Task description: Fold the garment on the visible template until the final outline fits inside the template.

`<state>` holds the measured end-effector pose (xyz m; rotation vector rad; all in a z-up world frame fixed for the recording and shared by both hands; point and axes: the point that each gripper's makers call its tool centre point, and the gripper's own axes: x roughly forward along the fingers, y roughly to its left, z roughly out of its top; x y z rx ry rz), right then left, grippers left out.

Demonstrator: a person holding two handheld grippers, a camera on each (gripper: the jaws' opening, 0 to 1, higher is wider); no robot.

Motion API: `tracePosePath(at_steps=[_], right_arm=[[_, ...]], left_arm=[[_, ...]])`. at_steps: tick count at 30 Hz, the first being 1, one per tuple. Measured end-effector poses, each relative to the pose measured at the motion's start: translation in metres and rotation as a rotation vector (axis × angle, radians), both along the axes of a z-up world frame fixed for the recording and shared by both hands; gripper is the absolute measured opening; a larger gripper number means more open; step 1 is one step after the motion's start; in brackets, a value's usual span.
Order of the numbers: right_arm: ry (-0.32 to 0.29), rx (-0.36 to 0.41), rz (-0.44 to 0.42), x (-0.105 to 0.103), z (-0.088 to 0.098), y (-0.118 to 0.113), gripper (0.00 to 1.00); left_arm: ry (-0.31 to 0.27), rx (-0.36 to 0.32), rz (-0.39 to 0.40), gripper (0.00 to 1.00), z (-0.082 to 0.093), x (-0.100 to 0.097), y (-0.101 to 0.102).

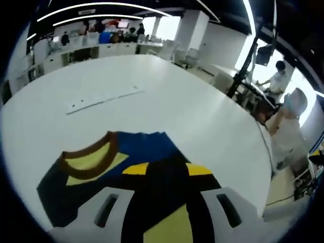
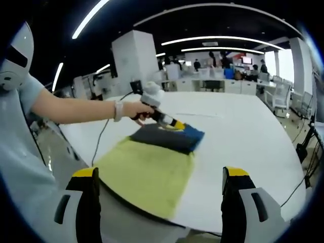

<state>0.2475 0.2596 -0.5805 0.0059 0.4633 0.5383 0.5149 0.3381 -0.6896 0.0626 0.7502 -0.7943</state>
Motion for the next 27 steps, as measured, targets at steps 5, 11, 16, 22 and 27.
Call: tracePosePath(at_steps=[5, 11, 16, 22, 27], right_arm=[[-0.001, -0.006, 0.011, 0.001, 0.001, 0.001, 1.0], [0.001, -0.011, 0.037, 0.004, 0.0, 0.007, 1.0], [-0.005, -0.017, 0.052, 0.006, 0.002, 0.01, 1.0], [-0.002, -0.02, 0.059, 0.006, 0.001, 0.012, 1.0], [-0.002, -0.024, 0.059, 0.005, 0.002, 0.012, 1.0]], left_arm=[[-0.055, 0.054, -0.036, 0.32, 0.004, -0.003, 0.009], [-0.106, 0.149, -0.1, 0.46, 0.007, -0.01, 0.021], [-0.124, 0.162, -0.128, 0.55, 0.012, -0.016, 0.025], [-0.157, 0.214, -0.143, 0.79, 0.015, -0.014, 0.033], [-0.159, 0.201, -0.148, 0.82, 0.022, -0.018, 0.036]])
